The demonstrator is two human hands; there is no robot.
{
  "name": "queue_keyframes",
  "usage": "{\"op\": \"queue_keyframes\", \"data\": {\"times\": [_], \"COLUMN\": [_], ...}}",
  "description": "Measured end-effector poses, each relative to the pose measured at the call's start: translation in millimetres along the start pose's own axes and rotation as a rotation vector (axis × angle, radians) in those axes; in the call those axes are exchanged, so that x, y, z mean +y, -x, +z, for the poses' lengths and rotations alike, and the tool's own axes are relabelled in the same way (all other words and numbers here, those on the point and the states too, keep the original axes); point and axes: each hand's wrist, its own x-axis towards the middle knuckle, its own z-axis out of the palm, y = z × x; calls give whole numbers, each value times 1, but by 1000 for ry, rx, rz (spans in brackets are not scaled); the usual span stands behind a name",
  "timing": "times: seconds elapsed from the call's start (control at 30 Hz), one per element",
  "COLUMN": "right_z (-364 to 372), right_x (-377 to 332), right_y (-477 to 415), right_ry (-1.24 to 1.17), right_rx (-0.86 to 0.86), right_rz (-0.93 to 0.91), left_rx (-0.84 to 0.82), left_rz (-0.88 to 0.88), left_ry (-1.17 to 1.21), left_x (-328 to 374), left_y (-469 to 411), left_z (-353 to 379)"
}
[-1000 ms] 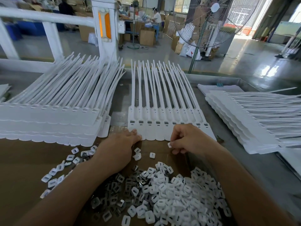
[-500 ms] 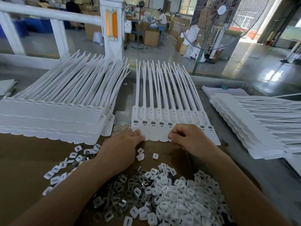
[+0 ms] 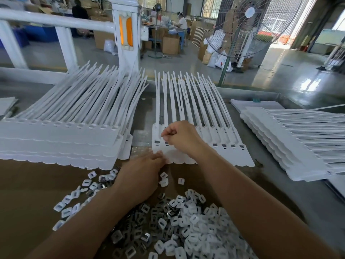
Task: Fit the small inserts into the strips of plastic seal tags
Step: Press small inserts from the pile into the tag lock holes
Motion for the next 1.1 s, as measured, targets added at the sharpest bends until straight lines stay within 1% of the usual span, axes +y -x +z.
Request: {"op": "queue_keyframes", "data": {"times": [0.13, 0.23, 0.33, 0.47, 0.8, 1.1], "right_z": [19, 26, 29, 29, 25, 26], "right_x": [0, 1, 0, 0, 0, 1], "right_y": [-11, -14, -14, -13, -22, -39], "right_ry": [47, 131, 187, 187, 160, 156], "right_rx": [-5, 17, 22, 29, 2, -13], "right_rz": [37, 78, 72, 72, 137, 263], "left_rx": [16, 12, 6, -7, -5, -20], "left_rz": [36, 45, 53, 53, 52, 41], "left_ry": [-17, -11, -12, -6, -11, 3], "left_x": [0, -1, -1, -2, -1, 0], "left_y": [-2, -2, -2, -1, 0, 1], "left_z": [0, 1, 2, 2, 1, -1]}}
